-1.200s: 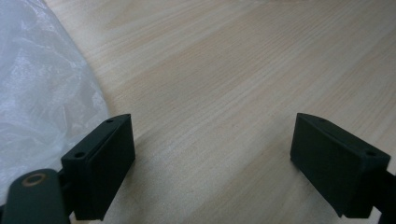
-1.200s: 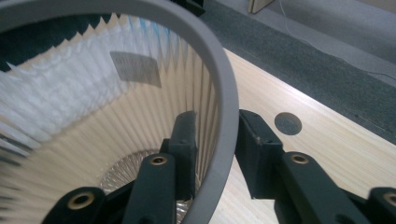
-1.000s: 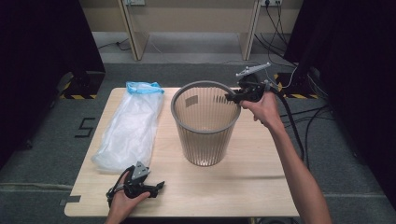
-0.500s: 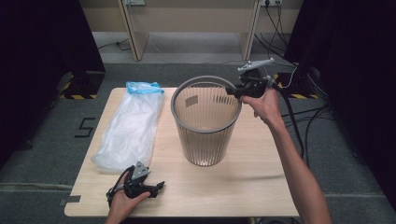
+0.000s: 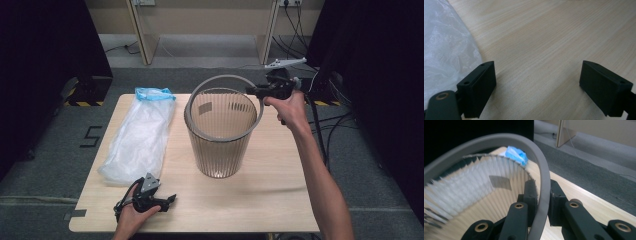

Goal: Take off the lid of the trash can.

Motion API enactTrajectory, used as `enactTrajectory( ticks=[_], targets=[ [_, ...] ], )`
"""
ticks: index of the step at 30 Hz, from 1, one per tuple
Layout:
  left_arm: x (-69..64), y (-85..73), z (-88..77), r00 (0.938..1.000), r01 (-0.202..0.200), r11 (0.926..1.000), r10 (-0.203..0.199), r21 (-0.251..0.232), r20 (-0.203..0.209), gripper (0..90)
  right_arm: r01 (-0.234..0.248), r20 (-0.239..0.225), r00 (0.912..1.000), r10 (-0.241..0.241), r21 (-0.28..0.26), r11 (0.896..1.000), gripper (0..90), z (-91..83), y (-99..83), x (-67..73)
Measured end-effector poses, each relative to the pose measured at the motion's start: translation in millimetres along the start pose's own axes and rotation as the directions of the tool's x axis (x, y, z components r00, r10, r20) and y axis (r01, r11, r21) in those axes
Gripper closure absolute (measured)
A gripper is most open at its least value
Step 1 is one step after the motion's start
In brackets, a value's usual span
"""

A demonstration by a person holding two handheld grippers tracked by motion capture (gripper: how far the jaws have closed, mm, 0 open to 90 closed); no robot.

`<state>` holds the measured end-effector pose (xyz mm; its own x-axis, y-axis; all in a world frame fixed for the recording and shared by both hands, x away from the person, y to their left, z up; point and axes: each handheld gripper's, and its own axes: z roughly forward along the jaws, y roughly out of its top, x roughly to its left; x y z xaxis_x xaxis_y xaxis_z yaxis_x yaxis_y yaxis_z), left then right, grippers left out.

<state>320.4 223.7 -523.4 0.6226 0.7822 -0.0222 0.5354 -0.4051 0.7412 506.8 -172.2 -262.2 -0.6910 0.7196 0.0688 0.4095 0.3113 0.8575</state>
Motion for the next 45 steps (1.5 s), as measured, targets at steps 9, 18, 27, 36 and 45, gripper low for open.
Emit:
enactTrajectory(
  ticks=[9,18,27,36,45],
  targets=[
    [0.1,0.0,0.0,1.0000,-0.002,1.0000,0.002,0.000,-0.001,12.8,-0.042,-0.023,0.9989,0.041,-0.044,0.998,80.4,-8.8,-0.8,-9.5],
    [0.1,0.0,-0.1,1.0000,-0.002,1.0000,0.002,0.000,-0.001,12.8,-0.112,-0.052,0.9929,0.107,-0.103,0.988,80.9,-28.9,-6.8,-27.4],
    [0.1,0.0,-0.1,1.0000,-0.002,1.0000,0.002,0.000,-0.001,12.8,-0.164,-0.046,0.9863,0.158,-0.163,0.973,80.9,-59.9,-21.7,-50.9],
    [0.1,0.0,0.0,1.0000,-0.002,1.0000,0.002,0.000,-0.001,12.8,-0.205,0.001,0.9778,0.209,-0.199,0.958,80.9,-92.4,-45.6,-76.1],
    [0.2,0.1,-0.1,1.0000,-0.003,1.0000,0.003,0.000,-0.002,12.8,-0.263,0.052,0.9577,0.283,-0.244,0.933,80.9,-128.6,-79.5,-105.0]
  ],
)
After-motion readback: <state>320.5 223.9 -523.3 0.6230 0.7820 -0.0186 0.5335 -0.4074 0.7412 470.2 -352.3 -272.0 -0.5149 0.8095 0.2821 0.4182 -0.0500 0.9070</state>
